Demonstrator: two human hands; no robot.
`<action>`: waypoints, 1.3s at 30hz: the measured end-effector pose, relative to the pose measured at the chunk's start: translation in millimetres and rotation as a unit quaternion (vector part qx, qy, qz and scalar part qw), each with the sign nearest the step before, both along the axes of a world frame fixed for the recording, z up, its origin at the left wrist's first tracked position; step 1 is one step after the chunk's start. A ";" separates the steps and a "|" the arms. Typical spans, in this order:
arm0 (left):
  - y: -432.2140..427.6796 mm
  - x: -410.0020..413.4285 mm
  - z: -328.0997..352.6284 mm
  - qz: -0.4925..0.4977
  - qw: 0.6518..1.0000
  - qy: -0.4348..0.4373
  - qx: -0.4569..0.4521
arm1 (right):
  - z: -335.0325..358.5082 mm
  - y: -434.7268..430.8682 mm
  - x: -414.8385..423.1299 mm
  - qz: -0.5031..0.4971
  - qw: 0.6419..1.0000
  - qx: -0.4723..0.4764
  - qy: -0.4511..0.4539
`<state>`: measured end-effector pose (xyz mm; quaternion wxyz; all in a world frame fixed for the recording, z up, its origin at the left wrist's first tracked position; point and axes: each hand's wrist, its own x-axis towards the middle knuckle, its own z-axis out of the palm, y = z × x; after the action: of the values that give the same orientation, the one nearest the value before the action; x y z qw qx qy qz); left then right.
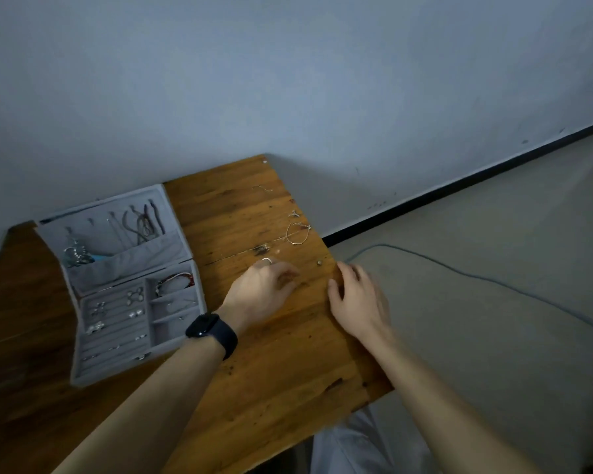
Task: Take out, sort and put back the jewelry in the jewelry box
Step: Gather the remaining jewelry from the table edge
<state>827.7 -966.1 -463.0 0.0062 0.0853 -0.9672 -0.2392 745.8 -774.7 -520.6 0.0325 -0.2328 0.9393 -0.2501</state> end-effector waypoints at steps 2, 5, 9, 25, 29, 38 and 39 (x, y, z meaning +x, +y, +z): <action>-2.5 29.1 6.7 0.013 0.999 0.028 0.011 | 2.2 1.2 7.7 0.013 0.997 0.038 0.062; -10.1 73.3 14.2 0.046 0.997 0.057 0.012 | 7.0 -3.6 30.2 0.049 0.987 0.053 0.146; -19.6 127.9 15.0 0.098 0.992 0.074 0.016 | 11.7 -19.6 69.7 0.101 0.981 0.012 0.167; -11.4 217.9 -49.6 0.290 0.950 0.106 0.041 | -12.1 -24.1 126.0 0.146 0.983 -0.026 0.111; -9.4 213.8 -52.7 0.302 0.947 0.108 0.021 | -12.2 -21.4 126.7 0.145 0.983 -0.032 0.107; -4.3 205.5 -54.7 0.344 0.931 0.125 0.004 | -10.1 -21.6 128.8 0.147 0.983 -0.032 0.104; -3.6 204.7 -54.2 0.344 0.931 0.124 -0.001 | -10.0 -21.7 128.4 0.150 0.983 -0.030 0.104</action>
<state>1032.4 -969.7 -517.2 0.2078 0.3828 -0.8702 -0.2302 874.2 -796.4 -530.6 -0.0347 -0.3963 0.8842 -0.2446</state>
